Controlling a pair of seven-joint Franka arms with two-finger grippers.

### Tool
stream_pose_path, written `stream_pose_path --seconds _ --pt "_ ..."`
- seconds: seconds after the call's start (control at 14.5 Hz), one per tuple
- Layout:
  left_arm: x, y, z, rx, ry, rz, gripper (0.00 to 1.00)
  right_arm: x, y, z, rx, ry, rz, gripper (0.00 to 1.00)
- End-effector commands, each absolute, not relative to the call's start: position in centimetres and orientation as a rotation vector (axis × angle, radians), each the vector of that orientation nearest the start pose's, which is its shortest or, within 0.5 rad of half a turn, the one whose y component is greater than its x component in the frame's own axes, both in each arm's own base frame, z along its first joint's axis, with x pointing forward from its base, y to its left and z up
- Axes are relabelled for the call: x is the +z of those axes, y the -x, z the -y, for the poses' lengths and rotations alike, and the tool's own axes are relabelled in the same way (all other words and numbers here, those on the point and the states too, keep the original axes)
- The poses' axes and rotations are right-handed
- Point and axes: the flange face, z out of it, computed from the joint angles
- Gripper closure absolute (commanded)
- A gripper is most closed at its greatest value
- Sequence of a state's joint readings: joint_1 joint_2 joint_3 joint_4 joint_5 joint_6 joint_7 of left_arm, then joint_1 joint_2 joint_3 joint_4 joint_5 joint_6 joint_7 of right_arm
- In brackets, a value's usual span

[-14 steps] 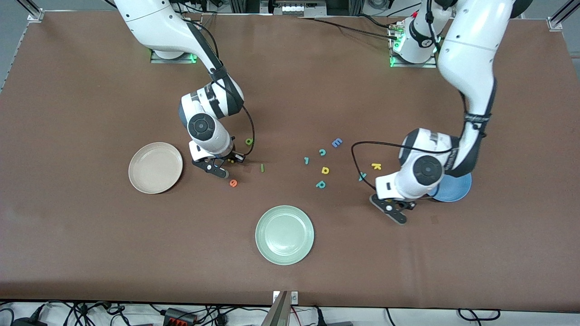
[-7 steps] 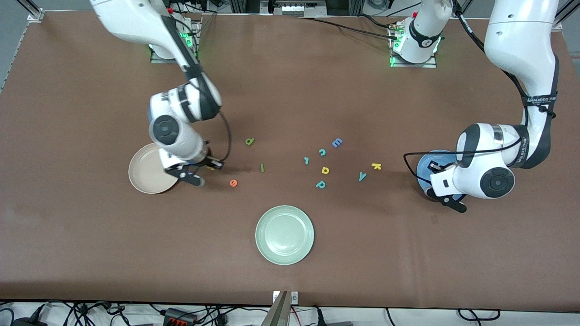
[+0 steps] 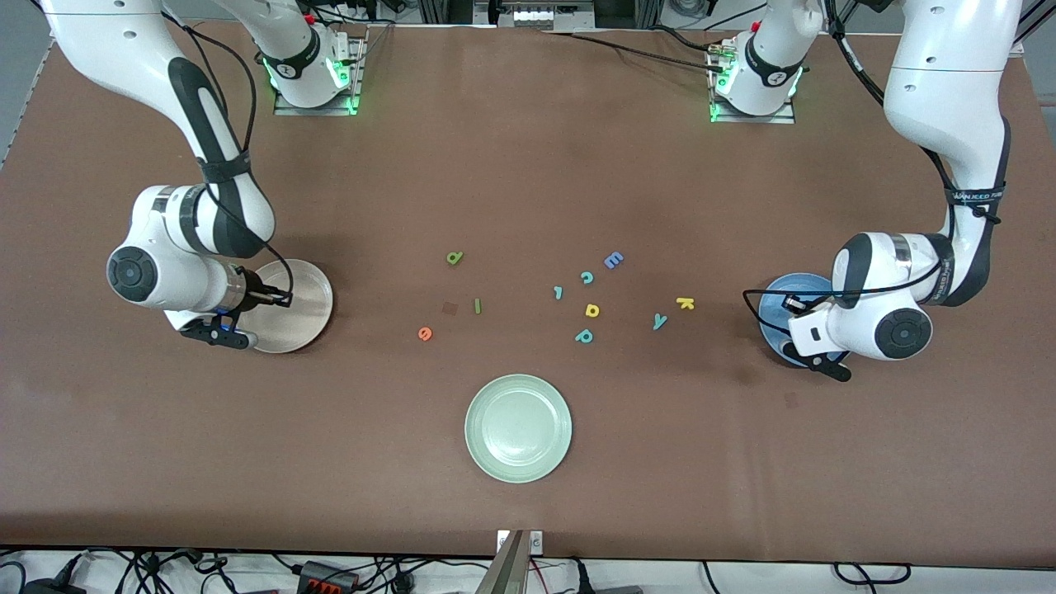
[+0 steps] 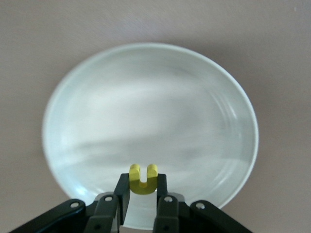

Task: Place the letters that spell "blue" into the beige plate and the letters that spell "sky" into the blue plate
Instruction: 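Drop the u on the white plate while the left gripper drops the s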

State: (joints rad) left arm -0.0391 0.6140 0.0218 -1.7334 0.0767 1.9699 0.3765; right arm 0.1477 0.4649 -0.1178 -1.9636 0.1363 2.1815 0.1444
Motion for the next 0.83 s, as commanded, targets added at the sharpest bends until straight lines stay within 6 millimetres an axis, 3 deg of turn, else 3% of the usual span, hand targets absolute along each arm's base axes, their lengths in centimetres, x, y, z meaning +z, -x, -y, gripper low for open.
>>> stream_pose_path --seconds 0.0,0.07,0.14,0.28,0.34,0.41,0.55,0.62,0.76 --pt "22.5 -62.1 3.2 0.583 2.974 -0.680 0.00 19.8 -58.4 -2.2 0.373 3.069 -0.248 0.68" --pt "23.3 -62.0 4.5 0.568 2.971 -0.649 0.00 19.3 -58.5 -1.7 0.365 3.070 -0.256 0.39" --pt "23.4 -61.8 6.4 0.567 2.962 -0.637 0.00 20.2 -58.9 -1.6 0.346 3.068 -0.265 0.00" --pt "24.0 -61.6 11.5 0.524 2.950 -0.560 0.00 24.3 -59.7 -3.6 0.299 3.058 -0.252 0.00" --pt "24.5 -61.6 15.2 0.481 2.945 -0.520 0.00 25.8 -59.6 -5.7 0.321 3.054 -0.252 0.00" --pt "25.0 -61.4 18.7 0.438 2.939 -0.502 0.00 27.0 -59.3 -8.2 0.310 3.055 -0.233 0.00" --pt "24.0 -61.0 24.1 0.398 2.928 -0.397 0.00 27.8 -58.0 -15.0 0.293 3.068 -0.162 0.00" --pt "23.8 -60.8 25.9 0.375 2.928 -0.346 0.00 27.9 -57.4 -17.6 0.282 3.075 -0.121 0.00" --pt "24.3 -62.4 27.3 0.320 2.949 -0.314 0.00 27.3 -55.6 -23.3 0.236 3.082 0.010 0.00"
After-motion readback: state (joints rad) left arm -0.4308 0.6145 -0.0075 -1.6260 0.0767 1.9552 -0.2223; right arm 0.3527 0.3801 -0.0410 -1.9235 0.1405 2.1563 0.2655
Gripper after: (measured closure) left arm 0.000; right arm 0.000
